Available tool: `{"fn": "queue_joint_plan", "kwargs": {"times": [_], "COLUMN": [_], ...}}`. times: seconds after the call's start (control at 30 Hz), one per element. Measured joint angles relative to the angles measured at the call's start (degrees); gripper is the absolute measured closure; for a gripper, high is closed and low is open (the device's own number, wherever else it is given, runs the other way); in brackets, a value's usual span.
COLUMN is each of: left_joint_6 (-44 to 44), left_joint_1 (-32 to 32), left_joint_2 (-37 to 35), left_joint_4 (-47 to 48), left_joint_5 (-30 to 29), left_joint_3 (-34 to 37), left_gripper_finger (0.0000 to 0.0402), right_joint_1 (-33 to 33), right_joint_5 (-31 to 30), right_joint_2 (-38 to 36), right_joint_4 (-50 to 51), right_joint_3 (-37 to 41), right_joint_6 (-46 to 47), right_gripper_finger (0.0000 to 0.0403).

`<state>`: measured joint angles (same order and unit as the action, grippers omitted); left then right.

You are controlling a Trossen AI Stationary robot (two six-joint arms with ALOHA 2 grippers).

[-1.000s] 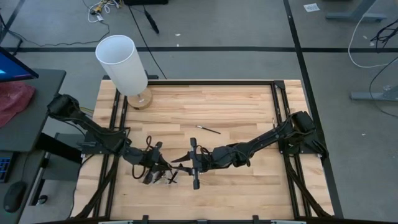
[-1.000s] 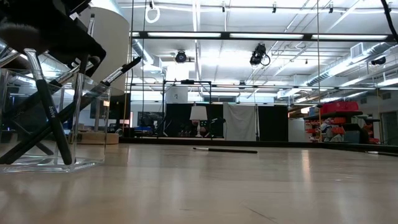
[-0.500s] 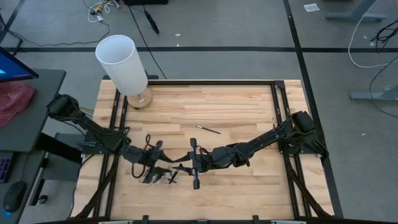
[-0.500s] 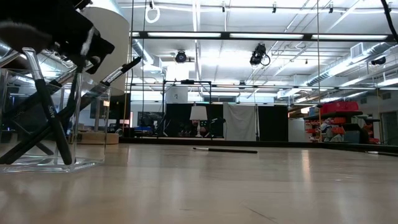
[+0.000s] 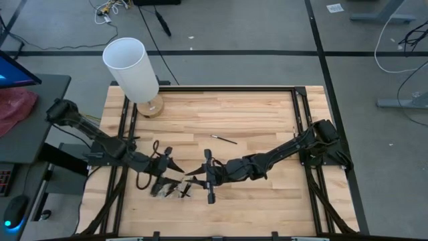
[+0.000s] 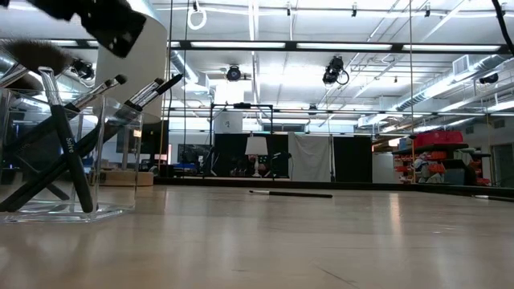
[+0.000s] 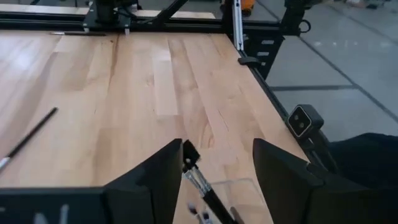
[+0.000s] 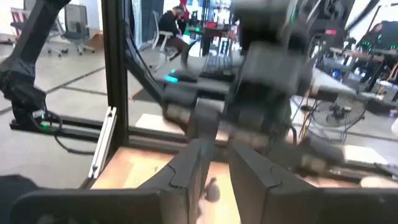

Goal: Put items in baskets/containers
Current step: Put the eyeshadow brush into the transparent organizer

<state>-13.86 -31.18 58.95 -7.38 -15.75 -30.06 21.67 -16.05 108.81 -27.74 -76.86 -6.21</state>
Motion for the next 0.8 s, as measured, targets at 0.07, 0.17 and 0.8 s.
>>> {"fn": "queue_joint_plan", "kwargs": {"times": [0.07,0.17,0.8], "left_joint_6": [0.00,0.14,-14.32], "left_joint_1": [-0.40,-2.04,-10.23], "left_joint_2": [-2.74,-6.77,-22.20], "left_joint_4": [6.97,18.07,44.62], "left_joint_5": [-0.14,-2.47,-27.25], "left_joint_3": [-2.63,-5.92,-0.81], "left_gripper_finger": [0.0206,0.0210,0.0247], "right_joint_1": [-0.13,-0.68,-18.40], "right_joint_5": [0.01,0.00,-8.47], "right_joint_2": [0.00,0.00,-0.94], "right_joint_4": [1.63,5.74,21.29], "right_joint_3": [0.00,0.00,15.90], "right_joint_6": [0.66,3.13,23.66], "right_gripper_finger": [0.0318,0.0318,0.0318]}}
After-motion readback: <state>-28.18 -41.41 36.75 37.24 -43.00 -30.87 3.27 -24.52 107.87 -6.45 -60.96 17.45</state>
